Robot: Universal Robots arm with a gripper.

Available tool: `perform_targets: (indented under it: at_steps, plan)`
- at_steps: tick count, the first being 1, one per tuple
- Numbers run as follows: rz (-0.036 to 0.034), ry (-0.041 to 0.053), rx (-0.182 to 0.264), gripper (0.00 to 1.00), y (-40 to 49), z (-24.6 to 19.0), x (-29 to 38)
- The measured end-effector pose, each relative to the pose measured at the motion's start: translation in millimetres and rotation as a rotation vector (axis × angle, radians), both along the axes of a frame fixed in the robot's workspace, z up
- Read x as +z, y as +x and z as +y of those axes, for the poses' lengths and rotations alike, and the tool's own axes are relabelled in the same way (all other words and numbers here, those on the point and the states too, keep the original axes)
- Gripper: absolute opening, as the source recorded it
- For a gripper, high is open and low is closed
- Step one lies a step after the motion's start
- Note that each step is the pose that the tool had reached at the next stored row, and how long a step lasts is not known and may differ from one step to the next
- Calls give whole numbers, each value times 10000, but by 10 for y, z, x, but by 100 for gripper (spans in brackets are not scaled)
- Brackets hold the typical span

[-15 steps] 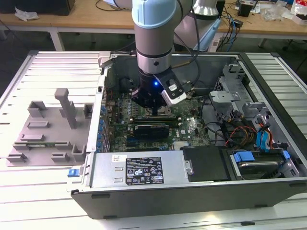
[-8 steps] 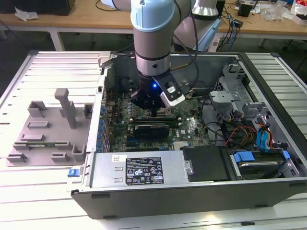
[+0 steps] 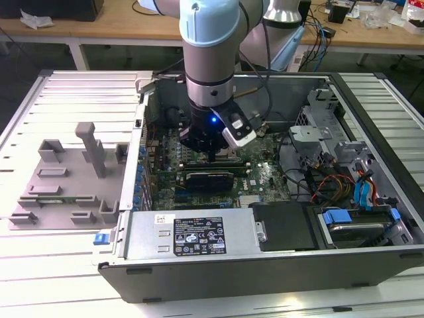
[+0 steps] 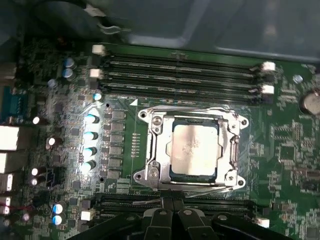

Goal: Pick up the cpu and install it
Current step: 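Install the second cpu locking lever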

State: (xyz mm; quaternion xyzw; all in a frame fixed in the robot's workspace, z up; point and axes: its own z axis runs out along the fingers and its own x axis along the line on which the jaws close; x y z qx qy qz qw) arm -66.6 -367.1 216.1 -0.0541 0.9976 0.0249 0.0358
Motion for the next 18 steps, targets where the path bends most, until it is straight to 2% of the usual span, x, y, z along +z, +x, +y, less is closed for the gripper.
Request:
perform_targets:
  at_steps: [1, 2, 5, 18]
  plan:
    - [2, -20, 495, 11, 0, -1, -3]
    - [1, -30, 738, 11, -2, -4, -4]
    - [1, -31, 993, 11, -8, -12, -4]
    - [0, -14, 997, 11, -21, -14, -4]
